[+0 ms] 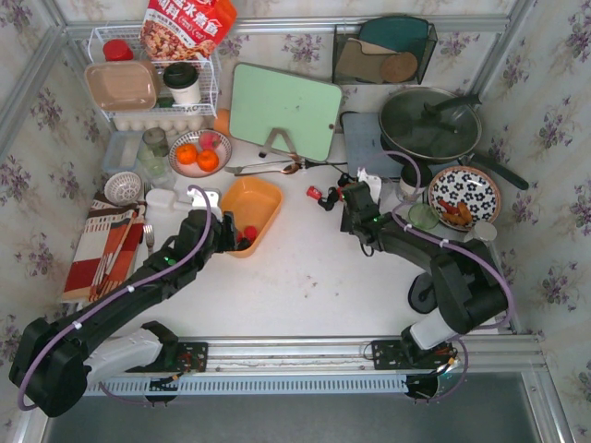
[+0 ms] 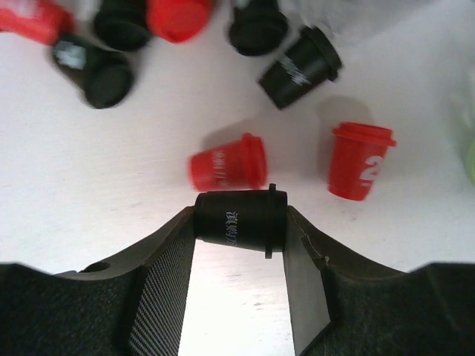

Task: Mix the coffee capsules in the storage basket

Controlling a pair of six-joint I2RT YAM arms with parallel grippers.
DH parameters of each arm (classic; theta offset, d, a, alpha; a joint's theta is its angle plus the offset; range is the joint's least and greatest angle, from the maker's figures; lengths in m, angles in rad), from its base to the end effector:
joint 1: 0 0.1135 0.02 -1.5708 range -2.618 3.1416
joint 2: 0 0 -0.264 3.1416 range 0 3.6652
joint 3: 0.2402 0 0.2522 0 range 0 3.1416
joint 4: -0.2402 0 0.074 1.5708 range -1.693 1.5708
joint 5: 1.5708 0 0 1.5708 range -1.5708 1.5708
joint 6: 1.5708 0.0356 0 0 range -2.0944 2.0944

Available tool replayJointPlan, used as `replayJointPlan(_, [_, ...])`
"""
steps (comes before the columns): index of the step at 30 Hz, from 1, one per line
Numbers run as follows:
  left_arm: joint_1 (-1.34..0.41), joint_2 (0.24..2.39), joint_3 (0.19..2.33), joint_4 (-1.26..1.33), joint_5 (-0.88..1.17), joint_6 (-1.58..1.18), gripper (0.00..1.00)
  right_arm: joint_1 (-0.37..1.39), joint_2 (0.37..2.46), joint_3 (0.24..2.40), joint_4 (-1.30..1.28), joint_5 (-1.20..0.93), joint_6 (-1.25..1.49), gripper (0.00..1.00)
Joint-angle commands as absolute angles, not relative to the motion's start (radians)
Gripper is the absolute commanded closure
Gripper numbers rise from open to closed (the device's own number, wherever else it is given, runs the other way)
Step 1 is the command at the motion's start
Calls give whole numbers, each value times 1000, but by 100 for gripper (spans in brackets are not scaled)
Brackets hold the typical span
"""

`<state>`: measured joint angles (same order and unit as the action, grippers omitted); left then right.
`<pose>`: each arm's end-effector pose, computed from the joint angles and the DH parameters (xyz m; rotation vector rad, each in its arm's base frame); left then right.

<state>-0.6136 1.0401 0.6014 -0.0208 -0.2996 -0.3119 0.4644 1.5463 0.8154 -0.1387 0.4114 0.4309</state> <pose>0.1945 -0.1241 0.2436 0.1159 2.0166 -0.2858 0.2789 0.1238 0.1771 0.1394 2.3436 -0.0698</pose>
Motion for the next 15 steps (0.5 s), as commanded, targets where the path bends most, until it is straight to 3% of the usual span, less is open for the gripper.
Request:
replayJointPlan(1, [-614, 1045, 612, 15, -298, -317, 40, 517, 1507, 871, -122, 342, 374, 59])
replayJointPlan(7, [-614, 1038, 608, 15, -303, -324, 40, 705, 1568, 1055, -66, 308, 326, 59])
replayJointPlan(15, [-614, 988, 590, 15, -331, -323, 40, 867, 1821, 1319, 48, 221, 282, 58])
